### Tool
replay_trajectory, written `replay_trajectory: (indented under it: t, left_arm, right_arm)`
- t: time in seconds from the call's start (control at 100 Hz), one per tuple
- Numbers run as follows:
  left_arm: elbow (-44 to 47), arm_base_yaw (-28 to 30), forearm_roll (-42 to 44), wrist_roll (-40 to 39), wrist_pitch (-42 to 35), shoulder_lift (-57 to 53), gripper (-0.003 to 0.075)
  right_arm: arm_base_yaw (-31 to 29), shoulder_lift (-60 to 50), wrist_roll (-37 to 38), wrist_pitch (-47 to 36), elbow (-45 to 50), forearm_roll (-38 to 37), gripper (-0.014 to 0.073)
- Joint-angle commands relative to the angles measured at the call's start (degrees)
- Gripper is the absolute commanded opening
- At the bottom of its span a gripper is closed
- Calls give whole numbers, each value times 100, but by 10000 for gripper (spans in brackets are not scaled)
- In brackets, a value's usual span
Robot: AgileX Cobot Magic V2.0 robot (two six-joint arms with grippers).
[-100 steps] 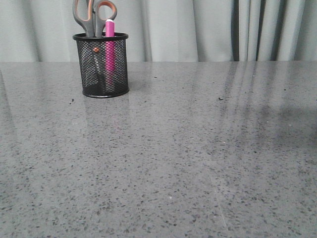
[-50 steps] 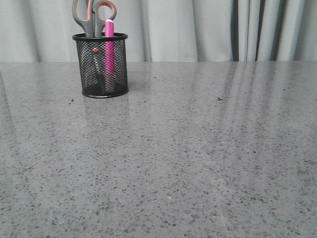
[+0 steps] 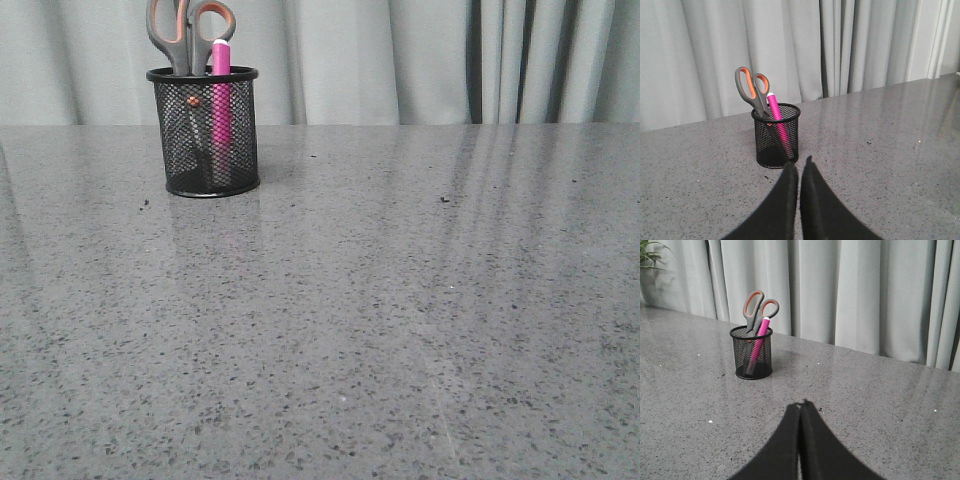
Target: Put pen and scissors into bin
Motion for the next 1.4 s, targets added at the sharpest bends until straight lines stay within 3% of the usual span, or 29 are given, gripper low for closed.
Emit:
replay_trajectory:
  t: [0.0, 0.27, 0.44, 0.59, 0.69, 0.83, 0.92, 1.39]
  left_arm:
    - [-111, 11, -151, -66, -419, 78, -19]
    - [-55, 25, -56, -18, -466, 45, -19]
    - [575, 180, 1308, -34, -1391, -31, -19]
    - [1463, 663, 1467, -289, -2238, -228, -19]
    - [1918, 932, 1481, -975, -2179, -302, -19]
    - [2320, 1167, 1508, -1667, -1527, -302, -19]
    - [2651, 1232, 1638, -1706, -1384, -302, -19]
    - [2636, 1232, 1733, -1706, -1451, -302, -19]
  right_arm:
    - [-4, -50, -31, -388, -127, -134, -70]
    - [-4, -50, -31, -388, -127, -134, -70]
    - [-4, -50, -31, -388, -127, -134, -70]
    - [-4, -50, -31, -388, -127, -134, -70]
    - [-4, -50, -31, -388, -127, -134, -70]
    - [-4, -50, -31, -388, -127, -134, -70]
    - [-4, -50, -31, -388, -127, -134, -70]
    - [-4, -50, -31, -364, -127, -134, -70]
